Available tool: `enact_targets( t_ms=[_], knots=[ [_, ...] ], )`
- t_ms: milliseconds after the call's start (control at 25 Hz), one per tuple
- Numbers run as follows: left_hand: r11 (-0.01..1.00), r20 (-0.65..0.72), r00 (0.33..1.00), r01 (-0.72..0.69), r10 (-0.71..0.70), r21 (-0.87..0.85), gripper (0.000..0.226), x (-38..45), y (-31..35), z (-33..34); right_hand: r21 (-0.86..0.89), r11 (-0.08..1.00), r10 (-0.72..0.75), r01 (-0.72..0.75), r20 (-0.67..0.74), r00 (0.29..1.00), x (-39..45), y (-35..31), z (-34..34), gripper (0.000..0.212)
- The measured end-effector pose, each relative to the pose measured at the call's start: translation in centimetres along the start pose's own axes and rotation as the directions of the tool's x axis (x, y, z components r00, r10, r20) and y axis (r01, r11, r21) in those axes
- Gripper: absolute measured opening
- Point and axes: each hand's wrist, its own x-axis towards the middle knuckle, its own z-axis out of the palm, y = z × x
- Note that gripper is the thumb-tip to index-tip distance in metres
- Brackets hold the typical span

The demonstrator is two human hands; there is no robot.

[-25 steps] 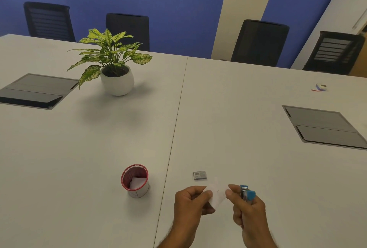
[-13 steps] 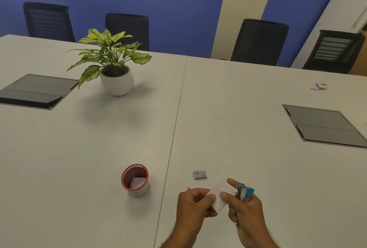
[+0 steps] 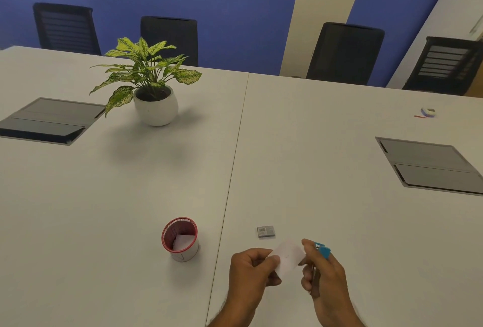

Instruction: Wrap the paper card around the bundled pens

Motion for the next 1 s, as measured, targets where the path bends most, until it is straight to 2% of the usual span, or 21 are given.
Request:
enact_targets(
  t_ms=[120,200,280,400,480,560,760,880,1000],
  knots=[
    [1.0,-0.028,1.0,0.006,-0.007,-0.018,0.009,0.8,0.1,-1.0,-0.045,0.996,0.074,-0.074,-0.012,0.997,1.8,1.7,-0.4,0.024],
    [1.0,-0.051,0.999,-0.005,0.005,0.0,0.009,1.5,0.2,-1.9,-0.16,0.977,0.132,-0.139,-0.057,0.99,3.1,3.1,-0.7,0.022],
    [0.997,-0.074,0.996,-0.042,0.047,0.068,0.01,2.5,0.6,-3.3,-0.296,0.933,0.183,-0.204,-0.097,0.978,4.3,4.3,-0.9,0.008],
    [0.958,-0.142,0.977,-0.117,0.159,0.262,0.013,4.3,1.6,-6.6,-0.451,0.844,0.243,-0.29,-0.16,0.957,5.5,5.8,-0.7,0.007],
    [0.882,-0.192,0.95,-0.138,0.247,0.451,0.013,5.4,2.6,-9.3,-0.679,0.699,0.138,-0.223,-0.178,0.974,6.4,6.7,-0.5,0.009],
    [0.778,-0.238,0.917,-0.111,0.321,0.619,0.014,6.3,3.8,-12.0,-0.805,0.568,0.07,-0.17,-0.159,0.985,7.0,7.2,-0.2,0.011],
    [0.553,-0.289,0.883,0.04,0.37,0.832,0.02,7.3,6.4,-16.4,-0.893,0.443,-0.035,-0.077,-0.103,0.994,8.3,7.1,0.8,0.017],
    [0.413,-0.25,0.915,0.104,0.317,0.905,0.019,8.3,7.2,-17.3,-0.92,0.384,-0.066,-0.081,-0.115,0.991,9.0,7.1,1.1,0.012],
    [0.306,-0.218,0.951,0.146,0.217,0.941,0.022,9.8,6.7,-16.9,-0.934,0.344,-0.064,-0.092,-0.122,0.991,9.6,7.2,1.3,0.022]
  ],
)
